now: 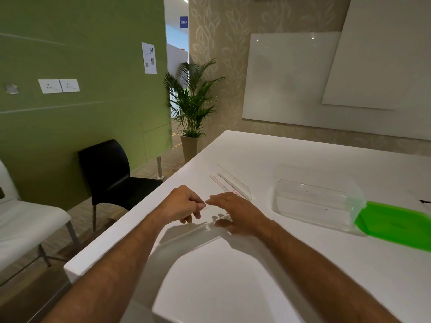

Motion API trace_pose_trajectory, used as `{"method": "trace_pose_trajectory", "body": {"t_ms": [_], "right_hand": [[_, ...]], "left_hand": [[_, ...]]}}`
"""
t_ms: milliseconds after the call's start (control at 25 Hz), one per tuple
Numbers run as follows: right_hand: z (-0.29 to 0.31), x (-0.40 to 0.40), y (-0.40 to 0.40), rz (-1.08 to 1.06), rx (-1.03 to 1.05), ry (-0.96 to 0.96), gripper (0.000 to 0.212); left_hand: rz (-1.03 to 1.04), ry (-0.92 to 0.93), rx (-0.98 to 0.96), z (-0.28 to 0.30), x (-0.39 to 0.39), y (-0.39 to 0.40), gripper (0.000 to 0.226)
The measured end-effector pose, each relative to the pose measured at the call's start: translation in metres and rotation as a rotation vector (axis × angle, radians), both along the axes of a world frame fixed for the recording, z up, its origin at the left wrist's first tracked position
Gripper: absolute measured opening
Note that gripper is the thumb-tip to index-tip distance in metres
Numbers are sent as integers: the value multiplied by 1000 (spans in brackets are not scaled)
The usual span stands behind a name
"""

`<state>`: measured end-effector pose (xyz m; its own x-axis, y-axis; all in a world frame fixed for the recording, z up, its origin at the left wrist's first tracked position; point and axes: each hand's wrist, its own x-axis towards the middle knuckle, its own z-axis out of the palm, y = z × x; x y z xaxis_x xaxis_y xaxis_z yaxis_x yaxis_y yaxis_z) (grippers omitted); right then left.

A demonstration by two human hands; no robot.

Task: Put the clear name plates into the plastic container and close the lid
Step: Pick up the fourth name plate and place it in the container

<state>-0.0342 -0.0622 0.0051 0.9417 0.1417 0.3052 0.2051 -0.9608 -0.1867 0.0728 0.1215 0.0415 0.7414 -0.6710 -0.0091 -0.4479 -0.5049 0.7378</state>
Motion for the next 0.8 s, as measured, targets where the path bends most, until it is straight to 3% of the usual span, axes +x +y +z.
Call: {"method": "trace_pose_trajectory", "body": {"t_ms": [320, 520, 800], "right_hand": [[21, -29, -24, -70, 403, -31, 45], [25, -43, -38, -96, 579, -27, 36], [31, -67, -64, -186, 639, -50, 29]], "left_hand": [[-125, 209, -118, 2, -1, -4, 8], [-251, 358, -44, 10, 2, -6, 32], [-336, 594, -65, 8, 7, -10, 56]]}}
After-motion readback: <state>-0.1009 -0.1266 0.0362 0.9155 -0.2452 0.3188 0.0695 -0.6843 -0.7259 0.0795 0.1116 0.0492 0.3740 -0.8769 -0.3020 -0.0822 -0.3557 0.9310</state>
